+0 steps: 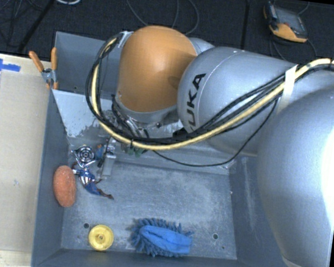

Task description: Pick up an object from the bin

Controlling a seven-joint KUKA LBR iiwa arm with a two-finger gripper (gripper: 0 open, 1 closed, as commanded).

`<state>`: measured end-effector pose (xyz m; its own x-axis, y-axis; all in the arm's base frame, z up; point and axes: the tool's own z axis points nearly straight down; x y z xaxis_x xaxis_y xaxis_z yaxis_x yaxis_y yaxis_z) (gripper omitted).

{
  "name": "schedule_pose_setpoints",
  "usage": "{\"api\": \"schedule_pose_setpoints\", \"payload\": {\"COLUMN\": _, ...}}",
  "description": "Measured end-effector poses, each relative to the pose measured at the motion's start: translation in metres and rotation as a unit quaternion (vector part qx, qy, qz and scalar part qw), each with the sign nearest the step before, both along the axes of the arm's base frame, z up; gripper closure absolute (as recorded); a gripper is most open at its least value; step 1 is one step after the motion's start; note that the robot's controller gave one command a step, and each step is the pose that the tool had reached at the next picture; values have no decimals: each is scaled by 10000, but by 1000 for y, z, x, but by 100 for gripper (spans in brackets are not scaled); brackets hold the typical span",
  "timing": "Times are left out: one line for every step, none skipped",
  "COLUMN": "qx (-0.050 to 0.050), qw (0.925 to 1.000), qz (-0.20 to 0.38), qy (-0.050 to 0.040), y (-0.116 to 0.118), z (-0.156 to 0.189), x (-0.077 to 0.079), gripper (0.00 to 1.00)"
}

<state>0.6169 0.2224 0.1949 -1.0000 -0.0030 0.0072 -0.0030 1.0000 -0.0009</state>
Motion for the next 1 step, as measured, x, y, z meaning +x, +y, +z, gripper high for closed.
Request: {"api": "schedule_pose_setpoints", "payload": {"qx": 5, "qw": 10000, "qz": -17, "qy": -33, "y": -1, "z": 5, "x": 1, "gripper": 0}}
